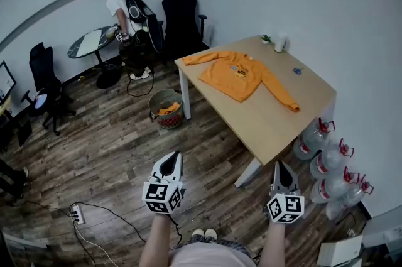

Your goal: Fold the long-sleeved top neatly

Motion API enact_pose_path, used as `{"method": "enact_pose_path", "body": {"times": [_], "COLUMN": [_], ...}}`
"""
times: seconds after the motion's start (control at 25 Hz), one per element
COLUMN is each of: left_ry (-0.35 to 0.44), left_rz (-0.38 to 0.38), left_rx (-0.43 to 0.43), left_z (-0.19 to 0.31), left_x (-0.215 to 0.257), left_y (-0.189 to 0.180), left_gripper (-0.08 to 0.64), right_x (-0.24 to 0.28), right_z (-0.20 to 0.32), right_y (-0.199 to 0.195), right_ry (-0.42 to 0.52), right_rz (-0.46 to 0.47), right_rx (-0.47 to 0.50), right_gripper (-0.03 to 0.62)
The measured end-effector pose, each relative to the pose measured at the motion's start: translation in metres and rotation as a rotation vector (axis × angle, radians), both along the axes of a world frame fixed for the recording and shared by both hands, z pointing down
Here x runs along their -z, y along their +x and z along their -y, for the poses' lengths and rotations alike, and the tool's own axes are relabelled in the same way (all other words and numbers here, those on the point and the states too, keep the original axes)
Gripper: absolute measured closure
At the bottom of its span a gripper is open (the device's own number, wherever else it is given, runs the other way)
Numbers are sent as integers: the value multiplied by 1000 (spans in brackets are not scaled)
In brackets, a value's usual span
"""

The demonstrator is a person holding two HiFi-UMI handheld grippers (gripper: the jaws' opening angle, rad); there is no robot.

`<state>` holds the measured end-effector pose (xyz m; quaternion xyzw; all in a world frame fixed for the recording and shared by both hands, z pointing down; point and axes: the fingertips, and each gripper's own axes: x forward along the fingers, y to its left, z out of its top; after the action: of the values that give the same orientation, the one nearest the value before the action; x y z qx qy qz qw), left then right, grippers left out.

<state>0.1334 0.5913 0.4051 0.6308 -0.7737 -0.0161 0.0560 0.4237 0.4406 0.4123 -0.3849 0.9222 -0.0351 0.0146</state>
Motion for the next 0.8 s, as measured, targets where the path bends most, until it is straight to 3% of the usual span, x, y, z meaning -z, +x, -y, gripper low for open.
{"method": "enact_pose_path", "body": {"times": [0.36, 0.4, 0.48, 0.68, 0.8], "left_ry": [3, 15, 46, 72, 57], "left_rz": [-37, -44, -60, -85, -91], "left_rx": [-43, -53, -80, -137, -142], "left_z": [5, 5, 6, 11, 14], "left_x": [-6, -3, 1, 2, -4], "left_y": [0, 0, -2, -5, -11], "left_gripper": [557, 551, 454, 186, 132], "right_x": [0, 3, 7, 8, 1], "right_z": [-3, -3, -4, -3, -1], "right_y": [-6, -7, -10, -20, -28], "right_ry": [-21, -24, -28, -17, -46], "right_rz": [35, 54, 87, 76, 77], "right_rx": [22, 36, 59, 86, 86], "right_gripper": [581, 552, 402, 173, 129]}}
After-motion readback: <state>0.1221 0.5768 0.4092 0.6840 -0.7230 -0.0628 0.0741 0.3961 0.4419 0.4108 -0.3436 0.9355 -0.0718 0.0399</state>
